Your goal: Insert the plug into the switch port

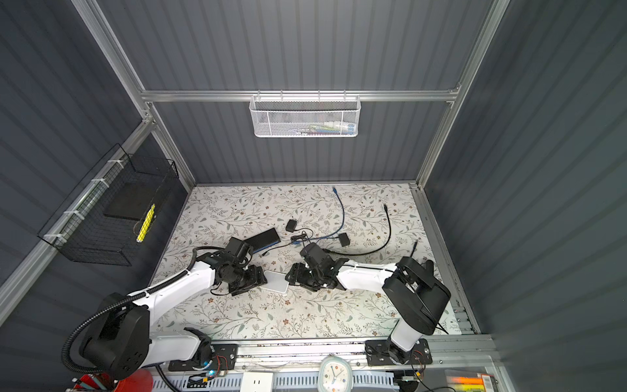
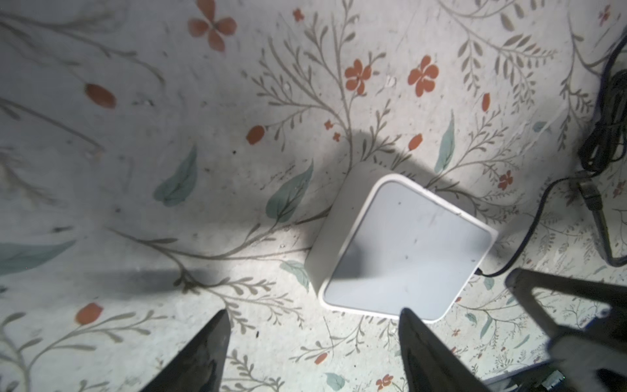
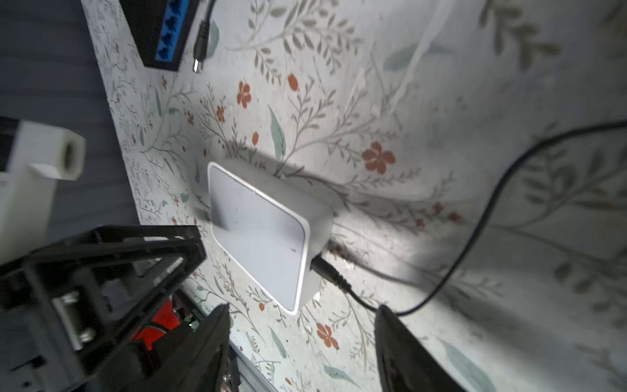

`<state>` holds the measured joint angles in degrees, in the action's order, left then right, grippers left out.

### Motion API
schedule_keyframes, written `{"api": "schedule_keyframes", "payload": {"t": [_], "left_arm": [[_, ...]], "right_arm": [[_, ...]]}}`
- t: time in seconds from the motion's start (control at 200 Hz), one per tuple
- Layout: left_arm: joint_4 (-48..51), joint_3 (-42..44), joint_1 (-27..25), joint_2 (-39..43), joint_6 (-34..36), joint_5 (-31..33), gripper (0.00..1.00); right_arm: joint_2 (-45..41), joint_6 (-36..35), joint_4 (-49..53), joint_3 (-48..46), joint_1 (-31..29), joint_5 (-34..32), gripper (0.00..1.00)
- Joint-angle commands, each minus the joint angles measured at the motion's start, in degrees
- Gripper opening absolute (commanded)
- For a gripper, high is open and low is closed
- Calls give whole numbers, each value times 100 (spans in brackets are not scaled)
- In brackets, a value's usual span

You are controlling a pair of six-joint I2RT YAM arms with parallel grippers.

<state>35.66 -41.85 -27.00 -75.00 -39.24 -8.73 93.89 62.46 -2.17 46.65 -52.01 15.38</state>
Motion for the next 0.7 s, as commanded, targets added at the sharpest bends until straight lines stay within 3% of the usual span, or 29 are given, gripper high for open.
{"api": "schedule_keyframes", "payload": {"t": [0.0,0.245,0.695], "left_arm": [[581,-334,76,252,304,626,80],[246,-492,993,-82,986,398,78],[-740,-1119,1013,-1267,1341,-12,75]], "right_arm": [[287,532,104,182,-333,-417,68],[463,1114,39,454,-686,-562,69],[842,1982,-1138,248,-946,-132,69]]}}
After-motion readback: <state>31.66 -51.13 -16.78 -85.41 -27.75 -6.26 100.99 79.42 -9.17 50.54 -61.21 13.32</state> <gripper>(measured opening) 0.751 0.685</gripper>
